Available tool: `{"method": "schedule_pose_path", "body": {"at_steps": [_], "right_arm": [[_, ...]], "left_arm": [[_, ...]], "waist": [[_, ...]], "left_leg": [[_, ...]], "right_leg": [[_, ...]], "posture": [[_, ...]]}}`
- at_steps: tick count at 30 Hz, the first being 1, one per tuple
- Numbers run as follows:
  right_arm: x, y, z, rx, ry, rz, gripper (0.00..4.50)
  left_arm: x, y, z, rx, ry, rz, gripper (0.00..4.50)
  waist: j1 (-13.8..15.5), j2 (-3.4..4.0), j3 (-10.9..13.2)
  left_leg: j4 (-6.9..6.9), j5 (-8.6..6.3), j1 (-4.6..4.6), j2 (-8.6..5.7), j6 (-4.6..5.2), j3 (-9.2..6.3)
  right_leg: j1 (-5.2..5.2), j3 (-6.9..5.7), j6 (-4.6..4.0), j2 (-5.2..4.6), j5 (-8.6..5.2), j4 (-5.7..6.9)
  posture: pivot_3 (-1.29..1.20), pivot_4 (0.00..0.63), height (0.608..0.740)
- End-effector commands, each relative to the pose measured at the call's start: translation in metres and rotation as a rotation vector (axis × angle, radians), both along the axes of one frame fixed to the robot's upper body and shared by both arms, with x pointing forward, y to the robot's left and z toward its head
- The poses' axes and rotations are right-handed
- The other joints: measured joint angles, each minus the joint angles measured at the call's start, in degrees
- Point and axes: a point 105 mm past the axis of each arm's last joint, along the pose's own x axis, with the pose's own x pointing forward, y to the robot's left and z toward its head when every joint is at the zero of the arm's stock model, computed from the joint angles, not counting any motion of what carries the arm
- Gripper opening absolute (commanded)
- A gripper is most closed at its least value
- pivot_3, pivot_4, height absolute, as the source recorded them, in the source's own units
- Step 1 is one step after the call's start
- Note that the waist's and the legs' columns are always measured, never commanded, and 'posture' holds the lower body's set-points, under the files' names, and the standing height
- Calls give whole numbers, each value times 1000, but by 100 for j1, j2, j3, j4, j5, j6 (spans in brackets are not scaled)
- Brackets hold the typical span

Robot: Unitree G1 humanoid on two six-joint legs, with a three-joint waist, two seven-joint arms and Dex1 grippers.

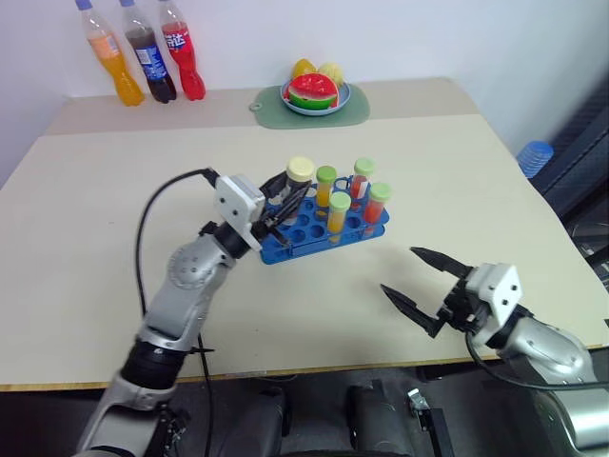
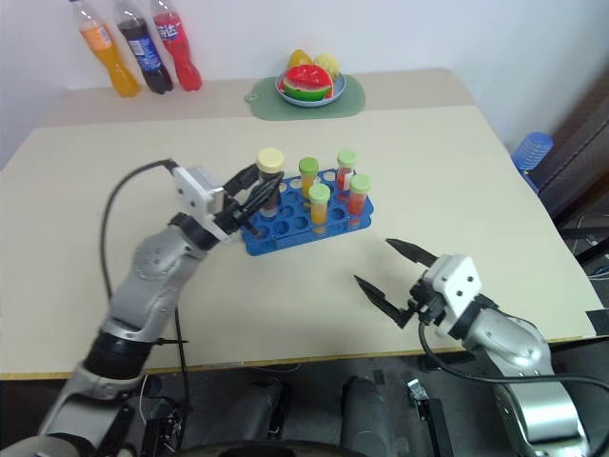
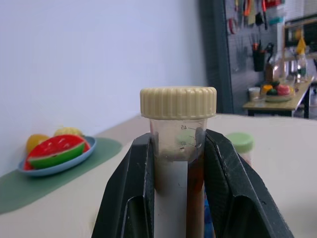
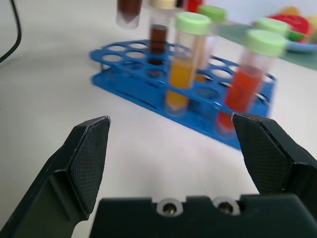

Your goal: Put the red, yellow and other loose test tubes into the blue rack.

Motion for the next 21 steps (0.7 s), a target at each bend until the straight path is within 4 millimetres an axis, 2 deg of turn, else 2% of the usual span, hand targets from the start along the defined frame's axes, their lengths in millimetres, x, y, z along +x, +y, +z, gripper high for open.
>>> {"method": "schedule_pose_path", "body": {"at_steps": [1, 5, 10, 21], "right_arm": [[-9, -2, 14, 9, -44, -30, 4351], [-16, -8, 14, -13, -41, -60, 4351], [-18, -15, 16, -27, -44, -84, 4351], [-14, -12, 14, -21, -47, -74, 4351]], "left_arm": [[-1, -8, -5, -1, -39, -30, 781], [4, -14, -14, -1, -15, -46, 781], [6, -3, -21, 16, 15, -26, 781], [4, 1, -39, 45, 62, -29, 781]], "waist": [[-4, 0, 0], [-8, 1, -1], [-7, 1, -1], [-7, 3, -3]], "left_leg": [[2, -16, 1, 0, 28, 1], [7, -18, 2, 0, 32, 3], [7, -18, 4, 0, 32, 3], [7, -18, 9, 0, 32, 3]], "right_leg": [[0, 1, 3, 0, 2, 1], [1, 3, 7, 2, 3, 3], [1, 4, 8, 2, 3, 5], [5, 5, 8, 3, 3, 6]], "posture": [[0, 150, 740], [0, 150, 740], [0, 150, 740], [0, 150, 740]]}}
